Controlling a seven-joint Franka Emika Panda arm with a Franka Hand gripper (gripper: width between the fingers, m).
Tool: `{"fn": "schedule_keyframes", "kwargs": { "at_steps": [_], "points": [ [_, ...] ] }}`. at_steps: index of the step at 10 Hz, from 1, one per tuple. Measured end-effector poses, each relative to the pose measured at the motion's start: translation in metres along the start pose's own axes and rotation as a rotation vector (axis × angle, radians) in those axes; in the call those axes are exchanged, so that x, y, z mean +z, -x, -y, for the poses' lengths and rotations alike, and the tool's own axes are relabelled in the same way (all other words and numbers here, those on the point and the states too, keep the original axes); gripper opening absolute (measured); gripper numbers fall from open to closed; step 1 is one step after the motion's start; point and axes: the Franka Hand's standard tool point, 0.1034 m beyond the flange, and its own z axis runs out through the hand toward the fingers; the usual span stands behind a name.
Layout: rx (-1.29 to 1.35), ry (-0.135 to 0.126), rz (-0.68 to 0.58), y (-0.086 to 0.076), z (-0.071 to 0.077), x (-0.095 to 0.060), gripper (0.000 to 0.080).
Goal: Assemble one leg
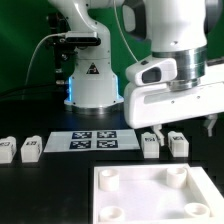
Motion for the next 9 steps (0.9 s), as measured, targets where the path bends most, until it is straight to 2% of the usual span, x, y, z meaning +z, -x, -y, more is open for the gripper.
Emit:
{"fn": "schedule_keyframes", "kwargs": {
  "at_steps": [1, 3, 4, 7, 8, 9],
  "points": [
    [0.060, 0.005, 0.014, 0.009, 0.014, 0.003, 0.0649],
    [-0.004, 0.011, 0.047, 0.004, 0.005, 0.002, 0.0649],
    [-0.019, 0.023, 0.103, 0.010, 0.003, 0.003, 0.0649],
    [0.021, 0.047, 0.415, 0.025, 0.000, 0.008, 0.0649],
    [0.023, 0.050, 0.465, 0.026, 0.000, 0.010, 0.0649],
    [0.031, 0.067, 0.605, 0.038, -0.002, 0.009, 0.0649]
  ]
}}
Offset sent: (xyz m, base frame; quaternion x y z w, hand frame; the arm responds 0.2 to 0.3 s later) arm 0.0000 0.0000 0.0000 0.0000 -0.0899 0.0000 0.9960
